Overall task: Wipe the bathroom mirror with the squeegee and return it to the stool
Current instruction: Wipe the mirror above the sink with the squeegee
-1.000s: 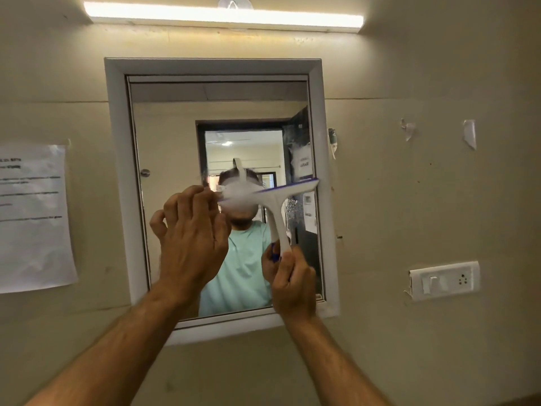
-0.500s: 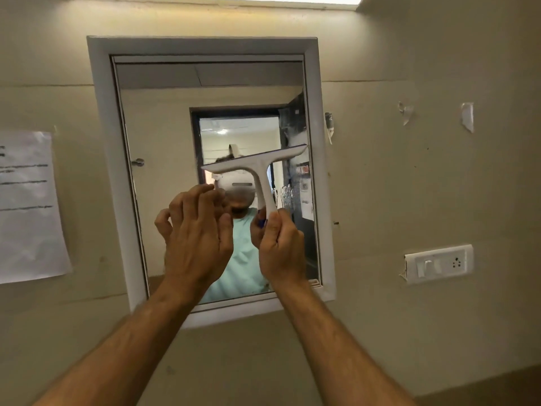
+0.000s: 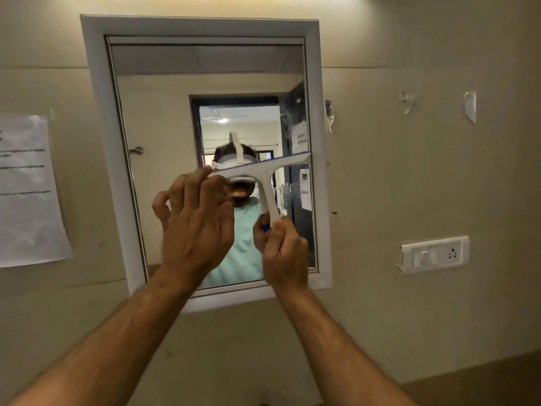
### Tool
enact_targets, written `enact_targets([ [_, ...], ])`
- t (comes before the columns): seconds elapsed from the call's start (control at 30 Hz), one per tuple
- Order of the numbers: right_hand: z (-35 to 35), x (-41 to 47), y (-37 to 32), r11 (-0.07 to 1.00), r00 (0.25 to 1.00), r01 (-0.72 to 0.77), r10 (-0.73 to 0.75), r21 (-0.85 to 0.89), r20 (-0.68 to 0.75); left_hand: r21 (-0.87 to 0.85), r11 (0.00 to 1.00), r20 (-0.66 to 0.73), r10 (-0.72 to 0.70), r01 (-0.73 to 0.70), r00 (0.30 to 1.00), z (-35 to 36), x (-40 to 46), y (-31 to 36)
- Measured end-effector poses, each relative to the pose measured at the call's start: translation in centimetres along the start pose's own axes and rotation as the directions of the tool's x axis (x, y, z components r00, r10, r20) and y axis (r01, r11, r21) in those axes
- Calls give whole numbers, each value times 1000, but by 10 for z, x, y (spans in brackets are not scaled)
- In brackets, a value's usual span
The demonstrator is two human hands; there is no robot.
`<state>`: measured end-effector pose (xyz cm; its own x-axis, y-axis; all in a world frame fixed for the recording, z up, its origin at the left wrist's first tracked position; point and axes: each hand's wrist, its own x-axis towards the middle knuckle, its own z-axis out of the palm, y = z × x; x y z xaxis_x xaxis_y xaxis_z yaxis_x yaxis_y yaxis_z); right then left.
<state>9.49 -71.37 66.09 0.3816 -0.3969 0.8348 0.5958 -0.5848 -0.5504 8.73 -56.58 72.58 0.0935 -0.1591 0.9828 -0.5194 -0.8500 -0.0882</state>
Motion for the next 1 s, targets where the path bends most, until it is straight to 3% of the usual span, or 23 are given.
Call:
enact_targets([
  [0.27,-2,-30,23,997,996,-71,70,19,51,-2,995,11,-102,102,995,-5,4,-10],
  [0.43,-7,-39,24,998,1000,-18,17,53,21,49,982,19,-183,182,983,-11,6,-33],
  [0.73,2,65,-51,996,995,61,-56,58,-89,23,986,-29,-164,164,986,-24,28,-49],
  [0.83,2,52,-38,998,998,32,-28,58,-63,18,989,-106,-146,149,984,-29,27,-56],
  [1.0,1,-13,5,998,998,-1,5,63,-61,104,990,-64,-89,95,994,-31,14,-68],
])
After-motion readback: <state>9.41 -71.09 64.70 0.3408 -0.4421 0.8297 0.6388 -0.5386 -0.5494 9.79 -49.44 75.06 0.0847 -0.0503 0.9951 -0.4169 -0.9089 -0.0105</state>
